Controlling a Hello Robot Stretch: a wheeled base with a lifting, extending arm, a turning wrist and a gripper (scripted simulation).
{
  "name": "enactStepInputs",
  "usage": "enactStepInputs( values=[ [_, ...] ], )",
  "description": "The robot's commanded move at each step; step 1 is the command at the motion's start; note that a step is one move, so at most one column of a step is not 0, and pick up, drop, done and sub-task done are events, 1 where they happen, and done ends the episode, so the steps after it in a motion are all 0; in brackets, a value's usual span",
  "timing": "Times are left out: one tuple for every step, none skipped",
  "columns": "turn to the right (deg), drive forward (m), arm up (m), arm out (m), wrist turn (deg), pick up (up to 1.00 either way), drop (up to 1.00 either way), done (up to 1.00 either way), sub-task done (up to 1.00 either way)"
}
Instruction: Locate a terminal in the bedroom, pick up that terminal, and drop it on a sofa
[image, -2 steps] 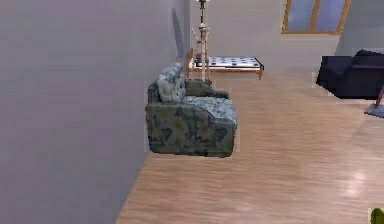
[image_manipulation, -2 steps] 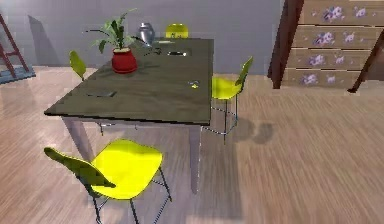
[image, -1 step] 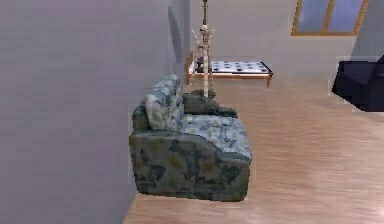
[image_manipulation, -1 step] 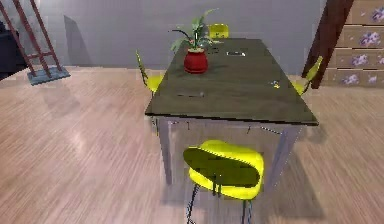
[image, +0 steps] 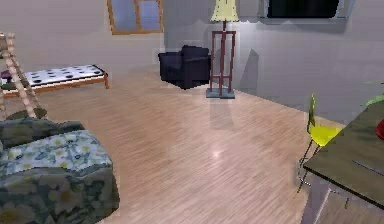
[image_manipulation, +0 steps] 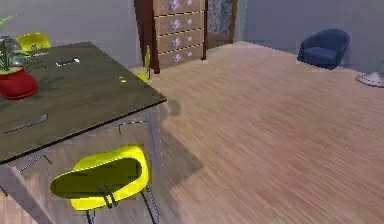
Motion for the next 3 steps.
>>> enactStepInputs(
  values=[
    [15.0,0.0,0.0,0.0,0.0,0.0,0.0,0.0,0.0],
    [0.0,0.9,0.0,0.0,0.0,0.0,0.0,0.0,0.0],
    [-9.0,0.0,0.0,0.0,0.0,0.0,0.0,0.0,0.0]
  ],
)
